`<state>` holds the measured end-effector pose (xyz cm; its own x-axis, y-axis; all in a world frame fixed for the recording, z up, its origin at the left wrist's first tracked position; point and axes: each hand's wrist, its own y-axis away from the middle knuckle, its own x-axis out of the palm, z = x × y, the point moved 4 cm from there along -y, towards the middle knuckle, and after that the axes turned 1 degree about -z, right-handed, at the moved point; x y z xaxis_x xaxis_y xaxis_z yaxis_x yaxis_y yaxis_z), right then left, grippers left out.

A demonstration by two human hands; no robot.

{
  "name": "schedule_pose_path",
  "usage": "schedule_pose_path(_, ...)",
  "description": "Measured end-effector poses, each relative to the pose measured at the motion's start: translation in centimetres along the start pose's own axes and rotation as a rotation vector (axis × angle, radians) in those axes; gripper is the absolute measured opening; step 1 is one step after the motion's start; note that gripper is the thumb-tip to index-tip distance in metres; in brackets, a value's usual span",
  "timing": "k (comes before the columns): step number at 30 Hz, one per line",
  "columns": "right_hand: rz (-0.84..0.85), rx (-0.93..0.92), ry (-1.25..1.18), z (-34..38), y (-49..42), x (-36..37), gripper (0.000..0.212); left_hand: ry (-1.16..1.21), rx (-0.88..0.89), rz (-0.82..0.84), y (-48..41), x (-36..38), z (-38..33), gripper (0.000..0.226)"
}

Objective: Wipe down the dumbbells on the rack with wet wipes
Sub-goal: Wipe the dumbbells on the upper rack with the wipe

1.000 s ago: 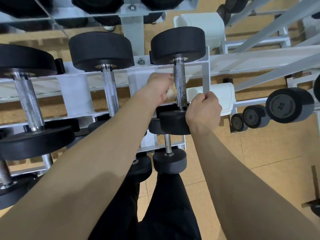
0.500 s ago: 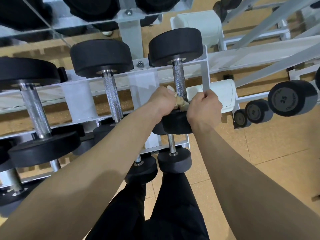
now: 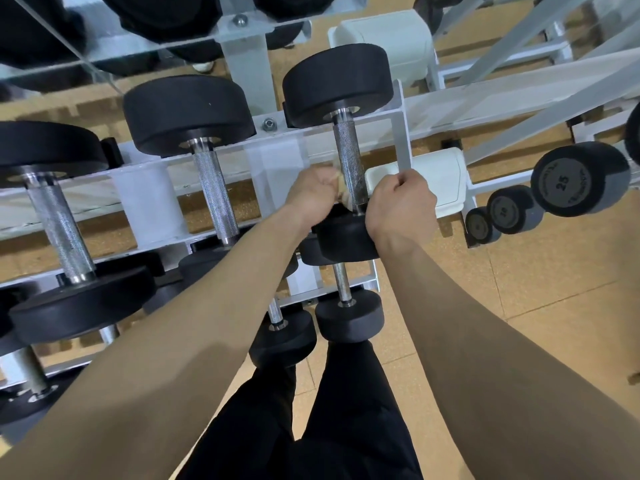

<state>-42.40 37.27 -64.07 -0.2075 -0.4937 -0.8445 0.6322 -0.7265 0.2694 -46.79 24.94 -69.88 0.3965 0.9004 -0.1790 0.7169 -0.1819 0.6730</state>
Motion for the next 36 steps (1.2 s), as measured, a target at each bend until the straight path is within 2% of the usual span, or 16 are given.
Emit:
schedule_pose_path(3, -0.006, 0.0, 0.01, 0.1, 0.0, -0.1, 0.023, -0.209, -0.042, 0.141, 1.1, 0.2, 0.7, 0.028)
schedule_pose_path(4, -0.008, 0.001, 0.011, 0.1, 0.0, -0.1, 0.023, -0.238, -0.054, 0.169, 0.9, 0.2, 0.7, 0.033)
schedule_pose_path(7, -0.012, -0.003, 0.006, 0.2, 0.1, -0.2, 0.024, -0.188, -0.064, 0.128, 0.4, -0.1, -0.1, 0.033)
schedule_pose_path(9, -0.015, 0.001, 0.005, 0.1, 0.0, -0.1, 0.027, 0.066, -0.109, 0.083, -0.1, 0.1, -0.4, 0.024)
schedule_pose_path(14, -0.016, 0.003, -0.003, -0.3, -0.3, 0.0, 0.025, 0.802, -0.217, 0.007, -3.1, 0.8, -0.7, 0.024)
schedule_pose_path(16, -0.021, -0.008, -0.001, -0.3, -0.4, 0.0, 0.025, 1.055, -0.254, -0.006, -4.5, 1.1, -1.1, 0.029)
schedule_pose_path(17, -0.02, -0.01, 0.001, -0.3, -0.4, 0.0, 0.024, 1.11, -0.264, -0.021, -5.1, 1.3, -1.3, 0.033)
schedule_pose_path(20, -0.016, -0.008, 0.005, -0.4, -0.5, 0.2, 0.022, 1.08, -0.244, 0.008, -5.4, 1.6, -1.5, 0.037)
schedule_pose_path(23, -0.015, -0.005, -0.005, -0.4, -0.5, 0.3, 0.021, 0.956, -0.232, 0.153, -4.5, 1.4, -0.7, 0.038)
schedule_pose_path(26, -0.031, -0.016, -0.025, -0.3, -0.4, 0.3, 0.02, 0.827, -0.254, 0.23, -3.9, 1.0, 0.4, 0.04)
schedule_pose_path(32, -0.021, -0.011, -0.043, -0.3, -0.4, 0.2, 0.022, 0.549, -0.327, 0.277, -3.0, 1.5, 0.6, 0.067)
schedule_pose_path(34, -0.003, -0.004, -0.038, -0.4, -0.5, 0.2, 0.023, 0.552, -0.353, 0.313, -3.1, 1.2, 0.1, 0.082)
schedule_pose_path(36, 0.005, 0.005, -0.029, -0.4, -0.5, 0.1, 0.024, 0.689, -0.342, 0.275, -3.7, 0.8, -0.9, 0.087)
